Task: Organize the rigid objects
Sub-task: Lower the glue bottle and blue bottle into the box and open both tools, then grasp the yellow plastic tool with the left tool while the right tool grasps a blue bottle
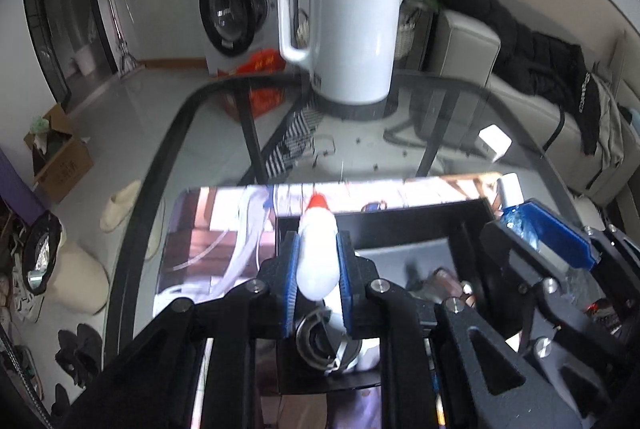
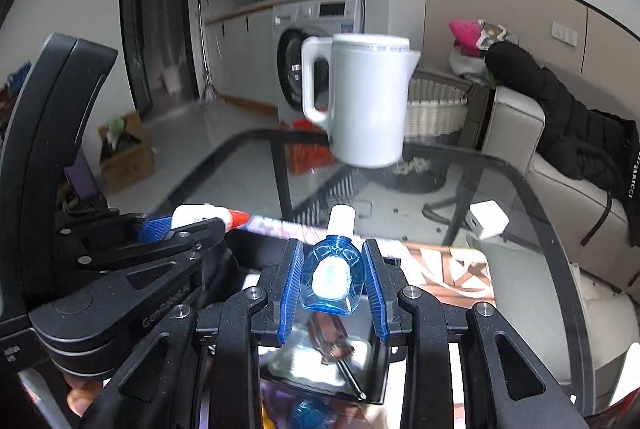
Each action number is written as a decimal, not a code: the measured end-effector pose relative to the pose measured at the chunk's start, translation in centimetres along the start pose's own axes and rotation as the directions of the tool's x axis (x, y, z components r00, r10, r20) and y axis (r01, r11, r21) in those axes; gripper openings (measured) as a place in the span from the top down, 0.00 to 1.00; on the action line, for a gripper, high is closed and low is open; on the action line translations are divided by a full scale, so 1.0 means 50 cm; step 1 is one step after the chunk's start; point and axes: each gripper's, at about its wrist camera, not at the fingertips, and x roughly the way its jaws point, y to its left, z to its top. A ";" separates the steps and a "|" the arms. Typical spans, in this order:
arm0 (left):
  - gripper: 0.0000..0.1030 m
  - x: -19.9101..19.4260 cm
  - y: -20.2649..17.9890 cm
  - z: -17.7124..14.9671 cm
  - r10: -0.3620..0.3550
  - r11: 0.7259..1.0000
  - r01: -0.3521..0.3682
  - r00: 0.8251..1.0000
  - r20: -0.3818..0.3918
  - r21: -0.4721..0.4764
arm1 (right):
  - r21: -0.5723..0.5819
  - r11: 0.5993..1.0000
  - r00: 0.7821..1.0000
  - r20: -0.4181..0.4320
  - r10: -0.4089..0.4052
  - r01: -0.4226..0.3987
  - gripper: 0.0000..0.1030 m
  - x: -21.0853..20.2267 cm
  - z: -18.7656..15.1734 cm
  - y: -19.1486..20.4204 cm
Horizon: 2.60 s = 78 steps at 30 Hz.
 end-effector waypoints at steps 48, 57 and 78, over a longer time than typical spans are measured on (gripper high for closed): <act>0.54 -0.058 -0.029 -0.046 -0.054 0.996 0.061 0.994 -0.095 0.068 | -0.021 0.998 0.974 -0.219 0.060 -0.066 0.61 -0.025 -0.057 -0.015; 0.54 -0.120 -0.046 -0.091 -0.111 0.990 0.117 0.990 -0.083 0.074 | 0.014 0.991 0.963 -0.232 0.136 -0.136 0.61 -0.096 -0.086 -0.030; 0.53 -0.001 -0.095 -0.174 -0.111 0.988 0.134 0.956 -0.272 0.070 | 0.100 0.991 0.909 -0.399 0.123 -0.090 0.52 -0.002 -0.201 -0.076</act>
